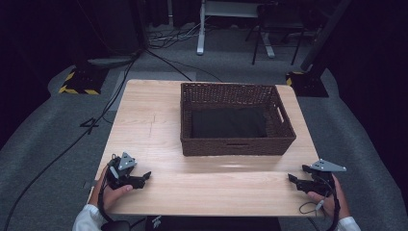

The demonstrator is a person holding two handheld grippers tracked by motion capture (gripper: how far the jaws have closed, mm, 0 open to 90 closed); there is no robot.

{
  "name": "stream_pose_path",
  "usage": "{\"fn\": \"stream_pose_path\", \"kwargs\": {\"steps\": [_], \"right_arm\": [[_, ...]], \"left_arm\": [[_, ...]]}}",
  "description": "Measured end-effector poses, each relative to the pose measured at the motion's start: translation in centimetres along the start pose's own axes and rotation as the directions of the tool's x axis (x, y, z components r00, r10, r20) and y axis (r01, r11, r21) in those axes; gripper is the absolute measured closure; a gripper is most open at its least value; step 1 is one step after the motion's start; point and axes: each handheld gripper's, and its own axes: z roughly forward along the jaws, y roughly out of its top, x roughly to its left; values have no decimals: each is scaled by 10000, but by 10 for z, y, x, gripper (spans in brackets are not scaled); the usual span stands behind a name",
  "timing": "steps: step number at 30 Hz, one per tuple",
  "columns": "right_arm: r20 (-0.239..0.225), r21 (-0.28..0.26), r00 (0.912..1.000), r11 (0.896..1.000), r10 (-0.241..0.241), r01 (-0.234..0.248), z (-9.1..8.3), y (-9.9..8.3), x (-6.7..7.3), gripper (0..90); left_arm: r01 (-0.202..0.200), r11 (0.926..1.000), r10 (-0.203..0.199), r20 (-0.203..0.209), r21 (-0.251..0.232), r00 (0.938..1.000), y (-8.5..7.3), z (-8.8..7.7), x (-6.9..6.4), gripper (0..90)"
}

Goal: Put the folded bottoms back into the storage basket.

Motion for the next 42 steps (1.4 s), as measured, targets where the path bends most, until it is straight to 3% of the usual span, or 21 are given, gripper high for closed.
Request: {"fn": "stream_pose_path", "kwargs": {"steps": [2,42], "right_arm": [[14,-51,10000,10000,62,-62,0,-1,0,225],[138,-70,9998,9999,129,-128,0,-1,0,222]], "left_arm": [[358,9993,-359,205,52,9991,-1,0,2,169],[451,9990,-452,79,60,9989,0,2,3,158]]}}
